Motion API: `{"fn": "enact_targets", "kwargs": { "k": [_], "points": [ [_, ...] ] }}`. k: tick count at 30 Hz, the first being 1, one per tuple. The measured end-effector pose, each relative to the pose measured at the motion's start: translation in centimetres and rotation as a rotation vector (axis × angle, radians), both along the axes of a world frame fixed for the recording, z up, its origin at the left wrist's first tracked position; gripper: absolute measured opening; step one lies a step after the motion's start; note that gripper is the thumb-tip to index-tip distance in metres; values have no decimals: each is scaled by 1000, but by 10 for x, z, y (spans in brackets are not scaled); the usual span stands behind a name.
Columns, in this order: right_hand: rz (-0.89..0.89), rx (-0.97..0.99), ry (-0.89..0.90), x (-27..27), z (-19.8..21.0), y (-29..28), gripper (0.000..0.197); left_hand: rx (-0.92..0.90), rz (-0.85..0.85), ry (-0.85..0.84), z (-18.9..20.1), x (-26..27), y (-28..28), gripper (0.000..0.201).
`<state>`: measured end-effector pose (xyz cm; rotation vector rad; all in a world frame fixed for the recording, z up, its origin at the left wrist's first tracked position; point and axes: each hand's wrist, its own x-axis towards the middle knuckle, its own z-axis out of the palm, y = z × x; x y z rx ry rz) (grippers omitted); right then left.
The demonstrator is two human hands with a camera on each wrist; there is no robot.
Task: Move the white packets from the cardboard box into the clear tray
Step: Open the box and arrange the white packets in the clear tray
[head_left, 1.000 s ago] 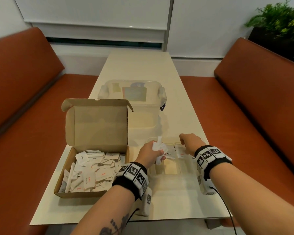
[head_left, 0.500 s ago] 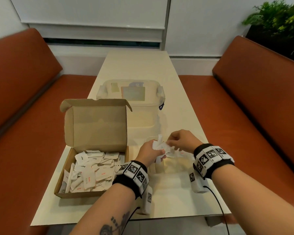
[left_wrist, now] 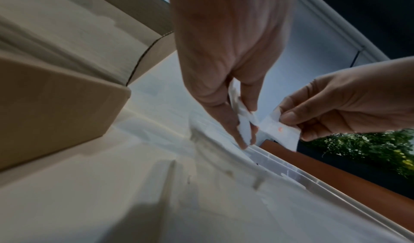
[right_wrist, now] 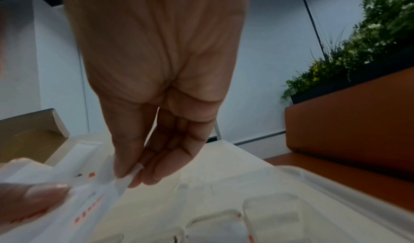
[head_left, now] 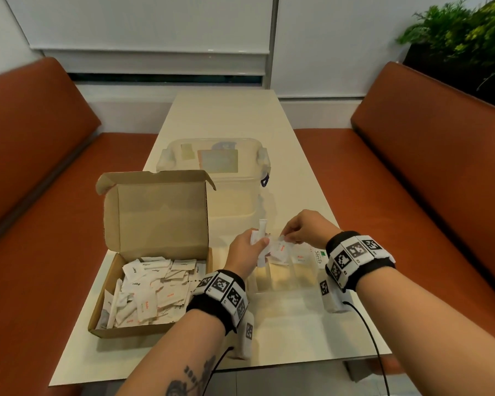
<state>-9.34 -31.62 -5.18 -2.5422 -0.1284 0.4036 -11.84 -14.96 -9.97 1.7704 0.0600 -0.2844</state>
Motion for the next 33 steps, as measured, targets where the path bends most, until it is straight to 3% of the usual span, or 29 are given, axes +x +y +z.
{"fn": "enact_targets", "kwargs": {
  "k": [5, 9, 12, 17, 25, 33],
  "points": [
    [68, -59, -36, 2, 6, 12, 7, 61, -61, -37, 4, -3, -6, 22],
    [-66, 103, -88, 0, -1, 14, 18, 67, -30, -50, 2, -3, -8, 16],
    [-168, 157, -5, -6, -9, 10, 23, 29, 41, -39, 0, -3, -6, 8],
    [-126, 154, 55, -10, -13, 2, 11, -41, 56, -12, -3, -6, -6, 8],
    [-153, -329, 3, 0, -14, -17, 10, -50, 76, 13, -15, -6, 5, 10],
    [-16, -491, 81, 5, -29, -3, 19, 14, 40, 4, -16, -4, 4, 9]
  ]
}}
